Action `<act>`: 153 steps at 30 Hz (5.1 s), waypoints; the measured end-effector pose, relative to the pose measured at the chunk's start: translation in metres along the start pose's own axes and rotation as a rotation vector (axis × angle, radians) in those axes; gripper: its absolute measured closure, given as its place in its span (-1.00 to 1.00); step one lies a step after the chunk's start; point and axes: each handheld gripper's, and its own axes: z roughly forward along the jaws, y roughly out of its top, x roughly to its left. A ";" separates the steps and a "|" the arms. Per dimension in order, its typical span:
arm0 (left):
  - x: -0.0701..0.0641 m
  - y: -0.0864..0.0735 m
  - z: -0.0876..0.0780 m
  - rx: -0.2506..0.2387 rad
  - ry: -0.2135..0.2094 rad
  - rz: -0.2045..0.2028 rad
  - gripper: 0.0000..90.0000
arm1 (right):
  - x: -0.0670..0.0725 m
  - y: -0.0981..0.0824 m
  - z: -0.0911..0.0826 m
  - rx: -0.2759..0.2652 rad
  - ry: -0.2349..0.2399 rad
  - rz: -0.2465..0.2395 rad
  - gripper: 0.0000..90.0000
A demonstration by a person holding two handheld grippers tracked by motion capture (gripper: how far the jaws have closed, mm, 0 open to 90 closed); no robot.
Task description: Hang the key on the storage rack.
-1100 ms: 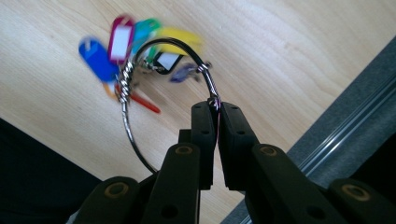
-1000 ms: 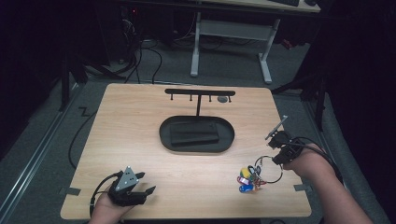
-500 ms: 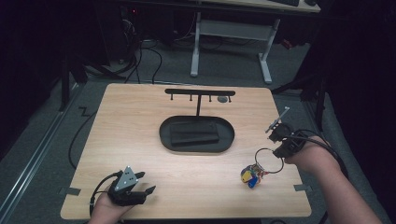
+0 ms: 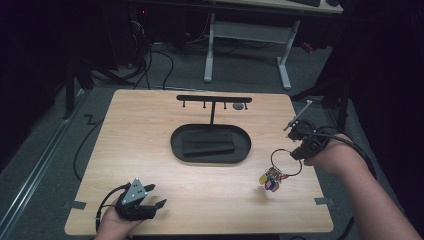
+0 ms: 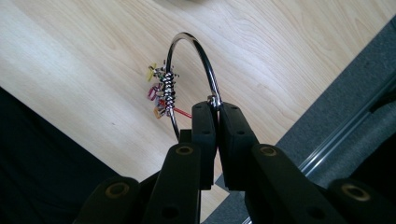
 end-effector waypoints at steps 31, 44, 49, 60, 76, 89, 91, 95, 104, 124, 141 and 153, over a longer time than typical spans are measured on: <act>0.008 -0.007 -0.009 -0.026 0.016 0.003 -0.29 | -0.021 0.076 -0.003 -0.042 0.052 0.017 0.93; 0.011 -0.013 -0.016 -0.022 0.044 -0.008 -0.28 | -0.031 0.116 0.005 -0.089 0.050 -0.019 0.93; 0.010 -0.012 -0.014 -0.020 0.042 -0.001 -0.28 | -0.036 0.130 0.010 -0.100 0.051 -0.009 0.93; 0.010 -0.013 -0.014 -0.004 0.042 0.006 -0.28 | -0.049 0.154 0.027 -0.096 0.025 0.009 0.93; 0.003 -0.012 -0.012 0.015 0.041 0.041 -0.28 | -0.056 0.172 0.046 -0.103 0.005 0.022 0.90; 0.005 -0.011 -0.010 0.018 0.035 0.037 -0.28 | -0.049 0.168 0.032 -0.177 -0.039 0.045 0.59; 0.005 -0.011 -0.010 0.025 0.033 0.037 -0.28 | -0.045 0.167 0.031 -0.191 -0.034 0.062 0.54; 0.005 -0.011 -0.010 0.026 0.038 0.038 -0.28 | -0.038 0.164 0.032 -0.211 -0.036 0.079 0.34; 0.006 -0.011 -0.008 0.031 0.039 0.033 -0.28 | -0.033 0.149 0.039 -0.269 -0.041 0.162 -0.29; 0.005 -0.011 -0.005 0.024 0.027 0.026 -0.28 | 0.013 0.058 0.080 -0.445 -0.016 0.197 -0.66; 0.000 -0.010 -0.004 0.014 0.016 0.037 -0.28 | 0.057 -0.022 0.122 -0.633 -0.056 0.199 -0.68; -0.008 -0.011 -0.005 -0.028 0.002 0.031 -0.27 | 0.087 -0.084 0.172 -0.789 -0.002 0.282 -0.66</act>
